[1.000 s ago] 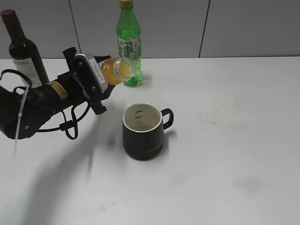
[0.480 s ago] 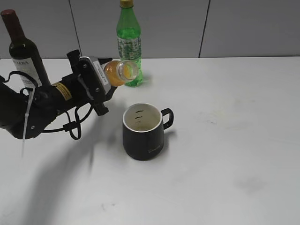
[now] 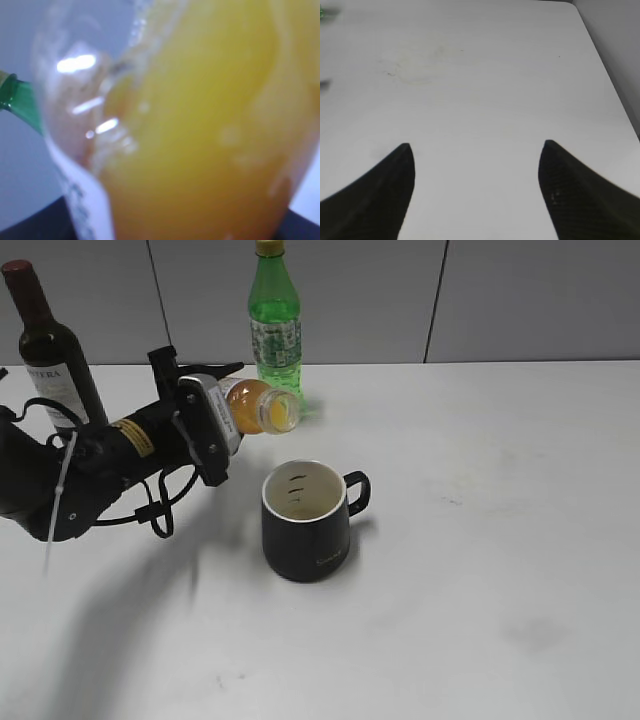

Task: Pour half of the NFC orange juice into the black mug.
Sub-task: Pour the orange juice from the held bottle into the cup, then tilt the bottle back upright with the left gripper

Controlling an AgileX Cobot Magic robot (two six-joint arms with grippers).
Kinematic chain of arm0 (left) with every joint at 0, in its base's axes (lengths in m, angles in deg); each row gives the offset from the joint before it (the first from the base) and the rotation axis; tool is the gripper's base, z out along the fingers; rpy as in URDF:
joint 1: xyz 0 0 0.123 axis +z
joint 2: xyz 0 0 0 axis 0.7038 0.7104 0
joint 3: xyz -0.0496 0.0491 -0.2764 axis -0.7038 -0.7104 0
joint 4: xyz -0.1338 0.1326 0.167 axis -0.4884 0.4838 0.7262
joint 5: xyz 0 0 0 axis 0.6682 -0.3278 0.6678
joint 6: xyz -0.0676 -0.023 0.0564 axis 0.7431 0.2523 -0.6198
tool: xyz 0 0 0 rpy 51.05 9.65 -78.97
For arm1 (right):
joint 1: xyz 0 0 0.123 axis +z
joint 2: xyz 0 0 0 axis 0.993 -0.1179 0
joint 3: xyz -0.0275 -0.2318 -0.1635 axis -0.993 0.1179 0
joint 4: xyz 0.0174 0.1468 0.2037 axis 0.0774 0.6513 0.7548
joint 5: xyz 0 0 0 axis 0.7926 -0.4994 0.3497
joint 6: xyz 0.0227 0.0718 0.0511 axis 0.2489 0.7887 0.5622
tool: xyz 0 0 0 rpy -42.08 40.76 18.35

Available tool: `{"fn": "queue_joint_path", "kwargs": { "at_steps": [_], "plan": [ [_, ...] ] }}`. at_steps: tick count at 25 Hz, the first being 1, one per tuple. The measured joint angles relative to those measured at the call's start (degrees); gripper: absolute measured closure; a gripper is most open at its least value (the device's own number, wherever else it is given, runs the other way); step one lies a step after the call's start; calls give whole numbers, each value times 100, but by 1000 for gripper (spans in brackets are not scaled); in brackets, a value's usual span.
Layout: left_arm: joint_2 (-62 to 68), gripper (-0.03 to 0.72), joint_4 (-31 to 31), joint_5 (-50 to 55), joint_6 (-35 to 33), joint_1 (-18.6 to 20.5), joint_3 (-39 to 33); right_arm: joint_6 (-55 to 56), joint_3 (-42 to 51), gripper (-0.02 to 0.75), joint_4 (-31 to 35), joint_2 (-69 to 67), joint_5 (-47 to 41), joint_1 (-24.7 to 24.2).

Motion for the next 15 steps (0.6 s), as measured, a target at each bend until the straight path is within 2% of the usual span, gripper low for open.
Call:
{"fn": "queue_joint_path", "kwargs": {
  "at_steps": [8, 15],
  "plan": [
    [0, 220, 0, -26, -706, 0, 0, 0, 0, 153, 0, 0, 0, 0],
    [0, 220, 117, -277, -962, 0, 0, 0, 0, 153, 0, 0, 0, 0]
  ]
}}
